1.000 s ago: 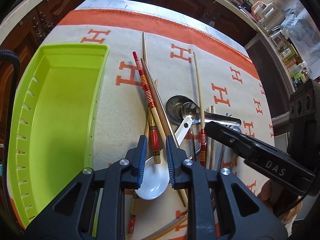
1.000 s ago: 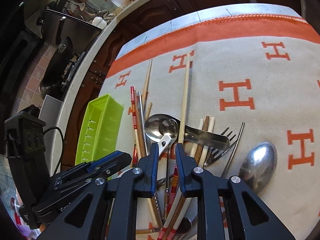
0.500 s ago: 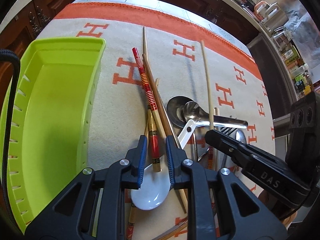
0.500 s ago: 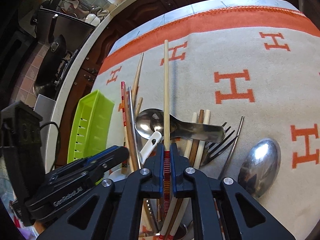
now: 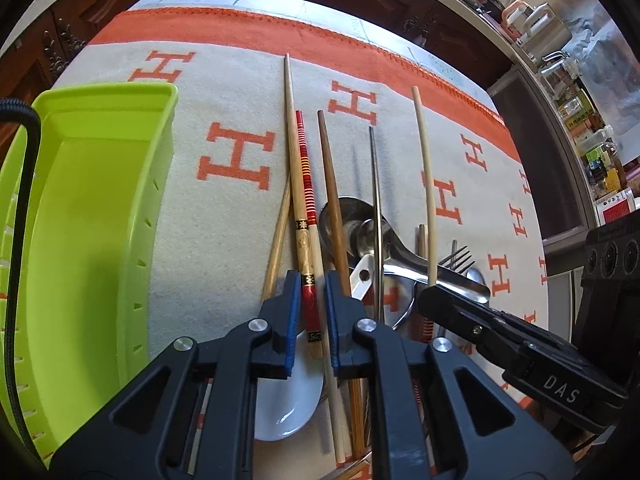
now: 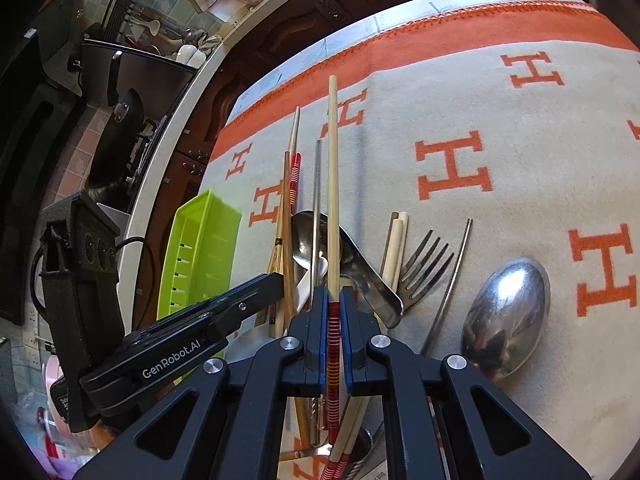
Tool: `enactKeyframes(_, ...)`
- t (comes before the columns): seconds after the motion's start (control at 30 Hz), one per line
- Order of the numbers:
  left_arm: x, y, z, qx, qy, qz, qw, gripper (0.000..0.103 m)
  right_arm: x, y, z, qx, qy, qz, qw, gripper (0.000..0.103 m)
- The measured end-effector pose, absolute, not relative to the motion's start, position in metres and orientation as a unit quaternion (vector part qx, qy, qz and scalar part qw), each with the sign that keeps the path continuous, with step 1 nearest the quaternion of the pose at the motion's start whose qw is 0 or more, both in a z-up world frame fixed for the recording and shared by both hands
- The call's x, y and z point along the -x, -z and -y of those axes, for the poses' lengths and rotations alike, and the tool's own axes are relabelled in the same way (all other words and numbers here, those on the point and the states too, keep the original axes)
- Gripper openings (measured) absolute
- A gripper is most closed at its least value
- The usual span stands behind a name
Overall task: Organize utensils
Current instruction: 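Close the right tool on a wooden chopstick while the left tool reaches into the pile, then carry the chopstick with the right tool into the green tray and open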
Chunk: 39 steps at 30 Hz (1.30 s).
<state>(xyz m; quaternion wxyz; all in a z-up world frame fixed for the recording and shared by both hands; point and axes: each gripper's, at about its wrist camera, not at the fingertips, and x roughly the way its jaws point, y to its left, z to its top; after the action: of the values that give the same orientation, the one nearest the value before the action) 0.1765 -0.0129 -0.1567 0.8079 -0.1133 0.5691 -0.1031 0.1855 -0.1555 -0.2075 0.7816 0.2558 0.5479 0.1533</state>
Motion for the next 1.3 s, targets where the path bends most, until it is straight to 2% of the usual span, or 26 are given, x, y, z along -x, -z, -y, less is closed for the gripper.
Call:
enactKeyframes(0.03, -0.175, 0.154, 0.012, 0.109, 0.098, -0.564, 0.812, 0.004, -0.185, 0.207, 0.156, -0.258, -0.154, -0.546, 0.782, 0.006)
enactKeyframes(0.3, -0.158, 0.143, 0.003, 0.102, 0.085, -0.557, 0.820, 0.003, -0.165, 0.195, 0.175, -0.274, -0.164, -0.533, 0.783, 0.006)
enactKeyframes(0.33, -0.155, 0.142, 0.001, 0.103, 0.084, -0.555, 0.821, 0.000, -0.162, 0.193, 0.177, -0.275, -0.166, -0.532, 0.783, 0.006)
enactKeyframes(0.9, -0.086, 0.078, -0.001, 0.037, 0.079, -0.483, 0.871, 0.000, -0.115, 0.148, 0.171, -0.254, -0.198, -0.518, 0.792, 0.006)
enactKeyframes(1.3, -0.042, 0.042, -0.021, 0.035, 0.075, -0.444, 0.892, 0.000, -0.093, 0.115, 0.145, -0.237, -0.219, -0.517, 0.793, 0.006)
